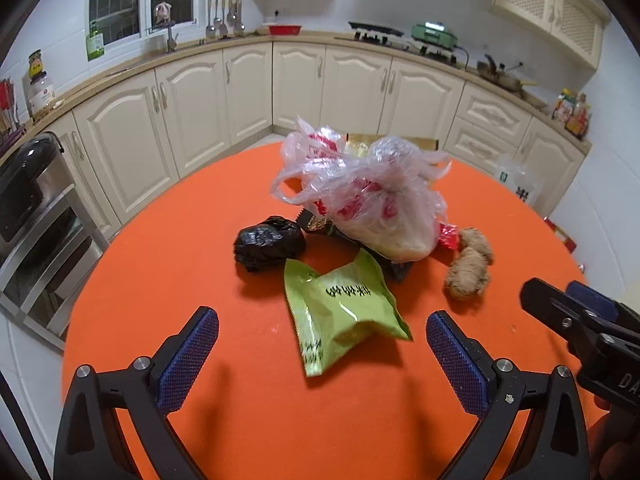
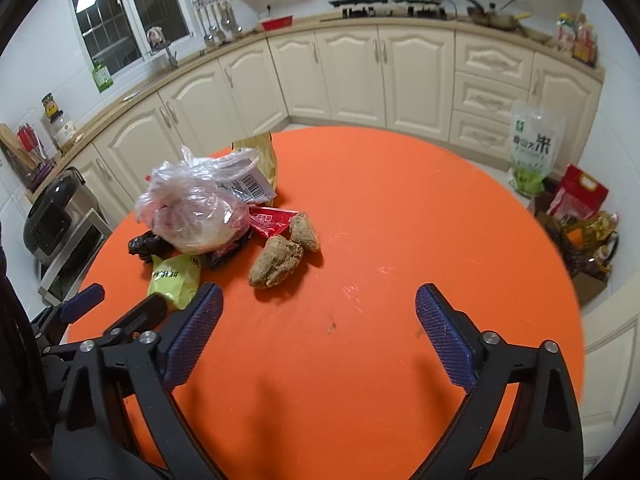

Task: Collect trash
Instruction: 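Grasp the green snack packet with the left tool while the right tool grasps the ginger root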

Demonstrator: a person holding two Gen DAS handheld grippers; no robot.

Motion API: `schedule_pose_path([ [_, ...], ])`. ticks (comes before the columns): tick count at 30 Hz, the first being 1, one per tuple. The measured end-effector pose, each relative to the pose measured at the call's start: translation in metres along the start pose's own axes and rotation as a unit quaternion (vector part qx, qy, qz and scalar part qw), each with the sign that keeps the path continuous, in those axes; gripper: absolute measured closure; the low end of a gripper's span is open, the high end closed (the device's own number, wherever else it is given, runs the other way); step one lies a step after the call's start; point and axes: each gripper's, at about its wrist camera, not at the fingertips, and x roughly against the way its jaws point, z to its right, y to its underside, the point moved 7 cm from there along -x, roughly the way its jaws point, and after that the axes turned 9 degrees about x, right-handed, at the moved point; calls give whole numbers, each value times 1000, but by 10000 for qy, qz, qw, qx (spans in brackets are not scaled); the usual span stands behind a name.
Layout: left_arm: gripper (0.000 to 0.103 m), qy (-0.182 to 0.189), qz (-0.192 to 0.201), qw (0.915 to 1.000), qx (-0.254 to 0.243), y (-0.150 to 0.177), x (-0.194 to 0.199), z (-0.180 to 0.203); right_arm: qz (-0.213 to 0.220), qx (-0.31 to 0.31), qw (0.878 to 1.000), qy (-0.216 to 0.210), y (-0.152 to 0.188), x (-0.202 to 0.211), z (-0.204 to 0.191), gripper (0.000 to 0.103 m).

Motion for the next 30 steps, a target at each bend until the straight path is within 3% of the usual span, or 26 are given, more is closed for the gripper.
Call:
schedule_pose_path([
  [4, 3, -18, -112, 9999, -59, -9, -29, 11, -148, -23, 9998, -112, -3, -23, -3, 17],
  [7, 17, -102, -169, 9997, -154, -13, -48, 16, -209, -11, 9996, -212, -6, -34, -10, 21],
  [9, 35, -95, -218, 9997, -97, -12, -57, 15, -261, 58, 9994, -230, -7, -42, -16, 35],
  [11, 45, -133, -127, 9998, -95, -12, -59, 14, -362, 146, 9990, -237, -6, -52, -21, 46],
  [17, 65, 107, -69, 9998, 128, -19, -73, 10, -210, 380, 9991, -13, -3, -53, -30, 66],
  [27, 71, 317, -6, 9991, 276, -8, -69, -6, -118, 108, 9995, -258, 19, -23, -12, 67],
  [30, 72, 409, 68, 9988, 268, 18, -42, -20, -61, 75, 9996, -259, 27, -7, -5, 67],
])
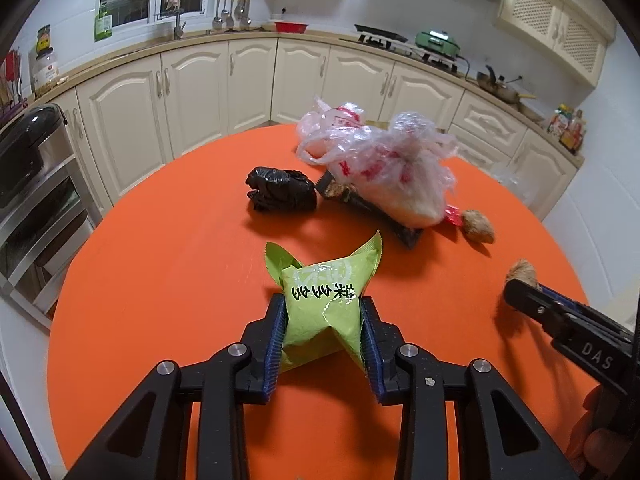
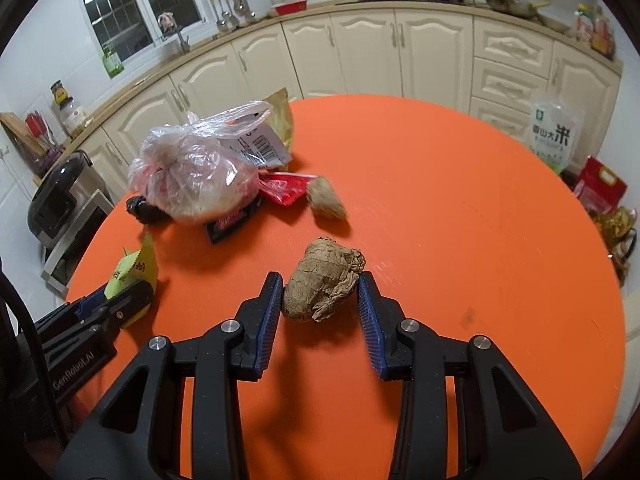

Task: Collect trash
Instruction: 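Grasp the green snack packet with the left tool while the right tool grasps the ginger root, then carry the packet and ginger to the blue bin and open both tools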

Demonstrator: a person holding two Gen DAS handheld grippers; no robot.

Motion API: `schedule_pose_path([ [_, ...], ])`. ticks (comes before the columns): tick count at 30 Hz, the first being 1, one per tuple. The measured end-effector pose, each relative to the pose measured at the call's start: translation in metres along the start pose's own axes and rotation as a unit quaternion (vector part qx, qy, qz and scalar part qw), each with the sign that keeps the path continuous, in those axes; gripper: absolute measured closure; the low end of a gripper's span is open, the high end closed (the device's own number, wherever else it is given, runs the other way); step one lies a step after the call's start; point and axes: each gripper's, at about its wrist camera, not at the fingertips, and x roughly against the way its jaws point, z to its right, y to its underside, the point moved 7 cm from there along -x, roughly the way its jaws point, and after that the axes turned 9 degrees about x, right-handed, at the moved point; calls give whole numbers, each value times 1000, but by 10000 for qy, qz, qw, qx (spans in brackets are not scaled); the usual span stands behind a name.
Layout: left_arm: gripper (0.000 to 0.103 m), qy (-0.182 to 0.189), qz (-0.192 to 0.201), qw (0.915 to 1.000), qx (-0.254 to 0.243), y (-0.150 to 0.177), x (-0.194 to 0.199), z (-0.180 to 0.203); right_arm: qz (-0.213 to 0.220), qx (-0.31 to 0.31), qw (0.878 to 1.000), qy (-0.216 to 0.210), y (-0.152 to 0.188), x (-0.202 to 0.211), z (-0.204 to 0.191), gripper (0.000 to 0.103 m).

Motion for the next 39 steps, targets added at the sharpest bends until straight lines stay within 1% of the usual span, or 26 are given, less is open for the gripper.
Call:
schedule_pose_path([
  [1, 72, 42, 47, 10000, -24, 5, 8, -1, 38, -17, 10000, -17, 3, 7, 2, 67],
  [3, 73, 104, 140, 9998, -108, 28, 38, -11, 111, -46, 9999, -22, 8, 19, 6, 67],
  [4, 73, 135, 193, 9996, -163, 29, 43, -8, 156, -54, 9999, -16, 11, 27, 9, 67],
  [6, 73, 205, 270, 9991, -252, 42, 57, -4, 220, -95, 9997, -36, 16, 39, 10, 67],
  [7, 73, 243, 320, 9987, -309, 44, 63, 1, 267, -123, 9996, -47, 18, 47, 13, 67],
  [11, 73, 399, 492, 9969, -471, 69, 94, 16, 465, -184, 9987, -14, 29, 76, 18, 67],
  [22, 73, 752, 1003, 9885, -850, 100, 153, 74, 1146, -352, 9928, 71, 41, 158, 40, 67],
  [25, 73, 892, 1092, 9855, -947, 108, 164, 94, 1323, -425, 9902, 112, 43, 178, 52, 67],
  [29, 73, 1099, 1143, 9812, -1105, 120, 169, 124, 1546, -556, 9862, 221, 47, 205, 72, 67],
  [33, 73, 1343, 1152, 9757, -1290, 128, 170, 156, 1734, -756, 9812, 380, 54, 230, 103, 67],
  [36, 73, 1554, 1118, 9711, -1427, 130, 168, 185, 1819, -950, 9768, 607, 62, 248, 137, 67],
  [39, 73, 1742, 1039, 9670, -1544, 131, 159, 215, 1824, -1155, 9727, 845, 71, 256, 173, 67],
])
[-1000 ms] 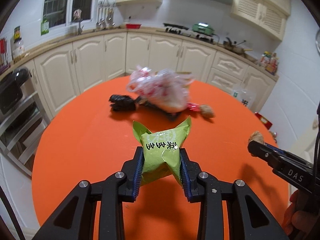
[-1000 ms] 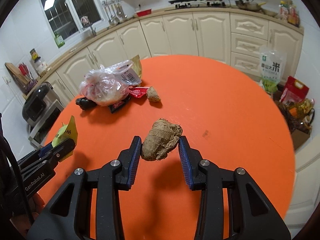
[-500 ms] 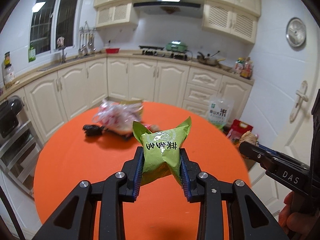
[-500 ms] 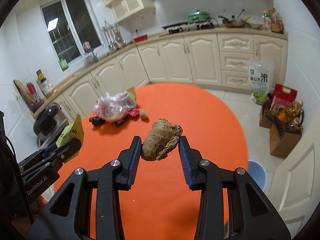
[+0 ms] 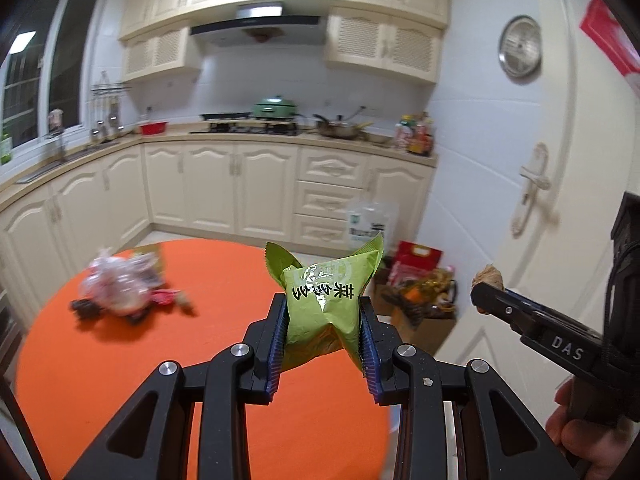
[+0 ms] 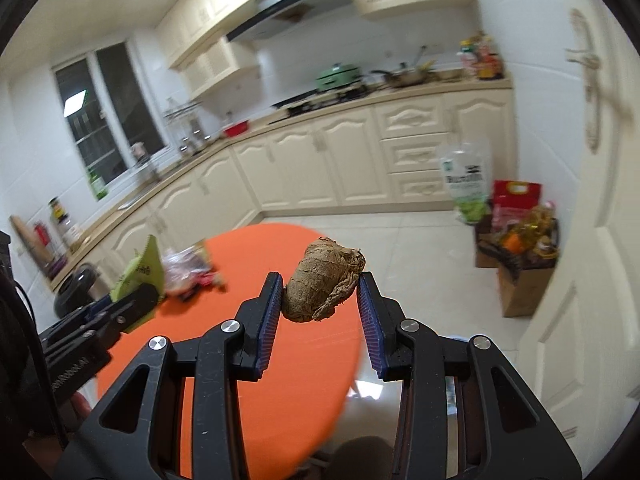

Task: Collect trash
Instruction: 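Carry the packet and ginger to the blue bin and open both tools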

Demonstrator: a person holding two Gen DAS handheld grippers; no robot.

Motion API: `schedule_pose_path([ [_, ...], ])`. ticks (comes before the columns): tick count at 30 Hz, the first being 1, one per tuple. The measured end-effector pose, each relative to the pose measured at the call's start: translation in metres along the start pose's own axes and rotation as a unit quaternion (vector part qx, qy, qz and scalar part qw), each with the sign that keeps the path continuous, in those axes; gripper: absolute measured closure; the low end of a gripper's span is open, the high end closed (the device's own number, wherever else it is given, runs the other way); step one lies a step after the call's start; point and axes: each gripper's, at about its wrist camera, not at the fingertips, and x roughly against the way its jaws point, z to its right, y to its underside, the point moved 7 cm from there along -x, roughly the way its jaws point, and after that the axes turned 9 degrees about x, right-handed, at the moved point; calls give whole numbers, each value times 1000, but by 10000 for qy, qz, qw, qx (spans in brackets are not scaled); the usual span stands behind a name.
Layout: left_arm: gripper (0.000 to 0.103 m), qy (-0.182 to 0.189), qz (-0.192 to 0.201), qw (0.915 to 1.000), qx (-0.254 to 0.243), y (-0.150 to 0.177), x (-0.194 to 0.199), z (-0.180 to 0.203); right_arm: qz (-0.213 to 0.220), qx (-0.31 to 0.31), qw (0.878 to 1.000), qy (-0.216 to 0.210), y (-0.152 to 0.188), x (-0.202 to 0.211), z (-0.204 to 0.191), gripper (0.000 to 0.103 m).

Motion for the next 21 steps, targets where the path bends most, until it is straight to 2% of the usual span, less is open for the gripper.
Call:
schedule_pose_path([
  [5, 73, 305, -329, 9989, -117, -7, -50, 30, -96, -293, 9987, 398, 2, -5, 61, 67],
  [11, 73, 559, -941, 9936, -295, -4, -118, 62, -509, -712, 9939, 669, 27, -36, 129, 67],
  [21, 73, 560, -2263, 9716, -408, 14, -260, 94, -1403, -1222, 9804, 651, 83, -115, 200, 67],
])
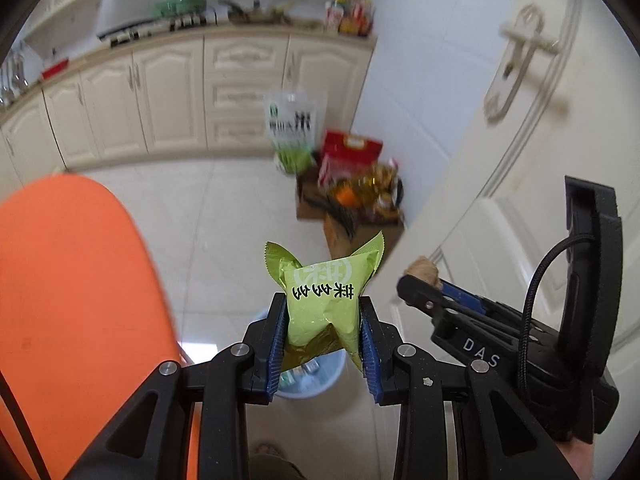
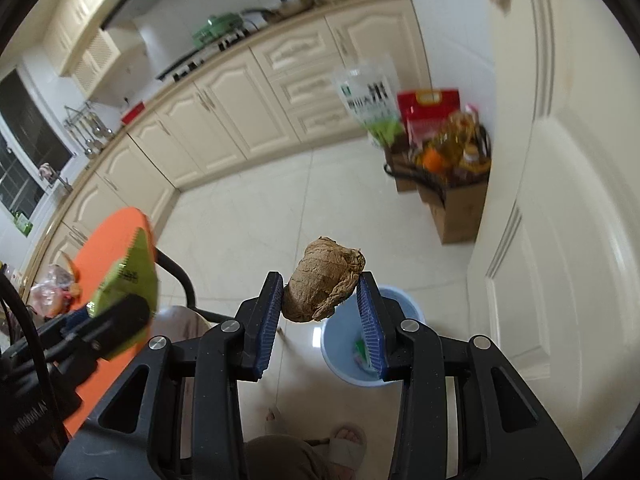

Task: Collect trash
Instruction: 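Carry the packet and ginger to the blue bin and open both tools, then return both open tools to the orange table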

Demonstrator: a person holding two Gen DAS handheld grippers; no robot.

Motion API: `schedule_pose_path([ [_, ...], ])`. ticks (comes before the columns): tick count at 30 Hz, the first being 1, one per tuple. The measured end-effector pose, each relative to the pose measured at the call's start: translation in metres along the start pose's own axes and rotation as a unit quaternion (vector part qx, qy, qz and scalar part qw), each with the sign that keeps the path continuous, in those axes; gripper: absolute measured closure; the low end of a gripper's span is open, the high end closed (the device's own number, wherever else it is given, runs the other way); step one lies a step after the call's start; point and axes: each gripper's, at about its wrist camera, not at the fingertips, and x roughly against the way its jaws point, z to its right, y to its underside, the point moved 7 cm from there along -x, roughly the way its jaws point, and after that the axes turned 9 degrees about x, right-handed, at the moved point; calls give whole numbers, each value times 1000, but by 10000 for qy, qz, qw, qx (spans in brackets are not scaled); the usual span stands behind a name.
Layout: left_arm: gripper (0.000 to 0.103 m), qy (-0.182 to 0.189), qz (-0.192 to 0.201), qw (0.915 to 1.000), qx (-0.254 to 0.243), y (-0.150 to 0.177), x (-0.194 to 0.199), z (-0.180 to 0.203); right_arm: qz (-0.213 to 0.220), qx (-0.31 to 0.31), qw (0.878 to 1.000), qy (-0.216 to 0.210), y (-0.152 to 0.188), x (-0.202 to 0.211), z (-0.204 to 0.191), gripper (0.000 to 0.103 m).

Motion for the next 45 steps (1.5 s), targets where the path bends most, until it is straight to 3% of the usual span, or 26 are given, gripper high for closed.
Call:
schedule_pose_path([
  [6, 73, -219, -483, 9986, -9, -19, -64, -5, -343, -152, 9993, -76, 4, -46, 26, 67],
  [14, 73, -394, -797, 9960, -86, -50, -130, 24, -578, -249, 9980, -113, 9, -82, 43, 67],
  [20, 70, -490, -1066, 9931, -74, -50, -151, 27, -697, -331, 9970, -83, 8, -102, 52, 65],
  [21, 63, -541, -1103, 9924, -71, -51, -155, 28, -706, -369, 9968, -51, 9, -106, 55, 64],
  [22, 57, -602, -1135, 9917, -52, -51, -155, 25, -716, -406, 9966, -51, 9, -108, 58, 60],
  [24, 42, -671, -1118, 9915, -8, -57, -155, 25, -720, -496, 9962, 15, 10, -108, 64, 37],
  [26, 32, -715, -1054, 9919, -23, -60, -156, 28, -676, -597, 9959, 19, 11, -105, 69, 30],
  [33, 18, -702, -668, 9952, -119, -54, -133, 36, -483, -897, 9947, 118, 9, -83, 83, 0],
  [45, 4, -670, 409, 9967, -182, -24, -39, 26, -14, -825, 9964, 214, -2, -12, 55, 0],
])
